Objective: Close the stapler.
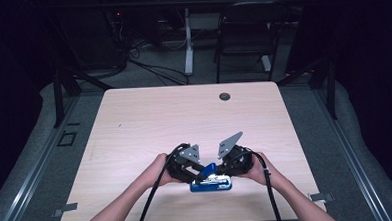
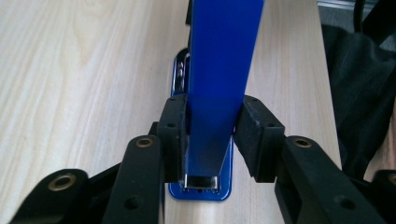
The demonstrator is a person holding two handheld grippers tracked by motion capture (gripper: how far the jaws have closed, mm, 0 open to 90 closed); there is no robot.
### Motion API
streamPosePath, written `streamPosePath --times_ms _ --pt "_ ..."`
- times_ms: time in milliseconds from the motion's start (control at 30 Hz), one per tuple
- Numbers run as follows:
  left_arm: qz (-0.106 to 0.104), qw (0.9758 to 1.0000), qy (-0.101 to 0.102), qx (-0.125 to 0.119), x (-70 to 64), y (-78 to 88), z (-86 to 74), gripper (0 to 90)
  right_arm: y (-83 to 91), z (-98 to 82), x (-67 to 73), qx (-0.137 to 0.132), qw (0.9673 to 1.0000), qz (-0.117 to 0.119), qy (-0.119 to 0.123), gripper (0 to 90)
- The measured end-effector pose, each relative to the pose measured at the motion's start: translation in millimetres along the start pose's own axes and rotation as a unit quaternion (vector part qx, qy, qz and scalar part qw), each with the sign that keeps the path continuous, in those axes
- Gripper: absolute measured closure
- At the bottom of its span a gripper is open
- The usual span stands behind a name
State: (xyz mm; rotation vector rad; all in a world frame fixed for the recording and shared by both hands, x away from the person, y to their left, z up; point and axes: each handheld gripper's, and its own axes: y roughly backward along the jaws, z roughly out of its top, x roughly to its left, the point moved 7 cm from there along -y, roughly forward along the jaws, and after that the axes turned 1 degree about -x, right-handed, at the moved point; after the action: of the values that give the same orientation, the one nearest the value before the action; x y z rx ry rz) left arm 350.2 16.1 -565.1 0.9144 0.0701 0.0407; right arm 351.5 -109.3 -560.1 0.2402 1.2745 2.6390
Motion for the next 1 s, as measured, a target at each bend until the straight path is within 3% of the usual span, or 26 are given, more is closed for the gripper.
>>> streamPosePath --times_ms 133,300,733,1000 --pt "-0.005 0.9997 0.003 0.023 -0.6 -4.5 -4.1 59.2 0.3 0.2 0.6 0.000 1.0000 0.004 -0.002 88.5" --pt "-0.002 0.9996 0.006 0.027 0.8 -5.0 -7.6 64.9 0.5 -0.3 0.5 0.003 1.0000 0.005 -0.001 88.2" --pt "0.007 0.9994 0.008 0.033 0.1 -13.5 -7.0 65.1 18.8 -7.3 -11.2 0.008 0.9998 -0.014 -0.014 87.8" --pt "0.011 0.9993 0.010 0.035 -0.3 -20.4 -5.9 65.2 34.7 -2.8 -17.8 -0.022 0.9990 -0.031 -0.026 87.5"
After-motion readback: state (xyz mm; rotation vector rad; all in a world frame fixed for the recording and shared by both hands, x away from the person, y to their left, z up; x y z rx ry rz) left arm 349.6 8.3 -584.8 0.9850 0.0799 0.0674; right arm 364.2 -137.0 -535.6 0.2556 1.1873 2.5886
